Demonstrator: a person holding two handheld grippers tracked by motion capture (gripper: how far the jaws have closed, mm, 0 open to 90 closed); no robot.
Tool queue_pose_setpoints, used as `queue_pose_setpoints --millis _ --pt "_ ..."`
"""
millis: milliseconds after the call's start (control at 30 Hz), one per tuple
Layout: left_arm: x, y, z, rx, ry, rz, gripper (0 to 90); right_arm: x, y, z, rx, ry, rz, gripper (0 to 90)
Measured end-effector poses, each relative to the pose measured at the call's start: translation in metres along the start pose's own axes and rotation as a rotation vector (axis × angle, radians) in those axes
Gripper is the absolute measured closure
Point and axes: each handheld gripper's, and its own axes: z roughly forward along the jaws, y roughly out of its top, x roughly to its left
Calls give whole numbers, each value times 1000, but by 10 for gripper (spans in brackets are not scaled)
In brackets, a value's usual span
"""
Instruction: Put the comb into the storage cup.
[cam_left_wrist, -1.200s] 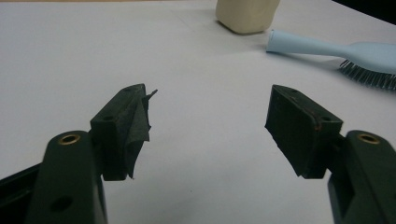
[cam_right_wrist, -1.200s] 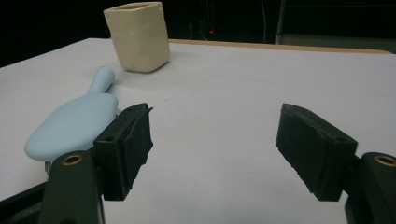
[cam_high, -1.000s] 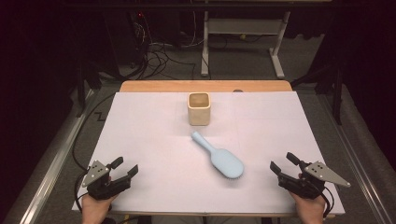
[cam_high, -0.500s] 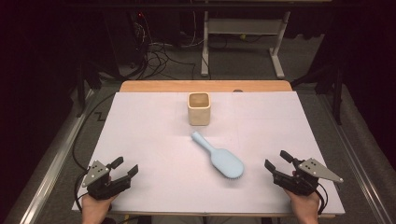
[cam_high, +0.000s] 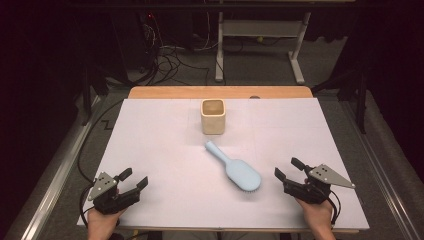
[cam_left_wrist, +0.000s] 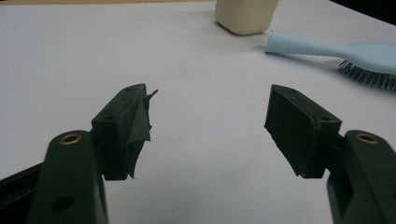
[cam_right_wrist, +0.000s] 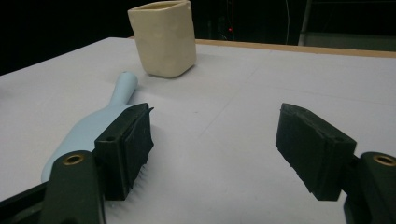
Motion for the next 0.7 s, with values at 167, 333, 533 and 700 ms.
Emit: queue_pose_setpoints --millis 167,333,533,700 --pt "0 0 0 -1 -4 -2 315 2 4 5 -8 6 -8 277" --pt "0 0 0 -1 -6 -7 315 5 8 10 -8 5 -13 277" --pt "0 0 0 -2 -10 -6 315 8 14 18 -10 8 -21 281" --pt "0 1 0 -3 -11 -6 315 12 20 27 -9 19 -24 293"
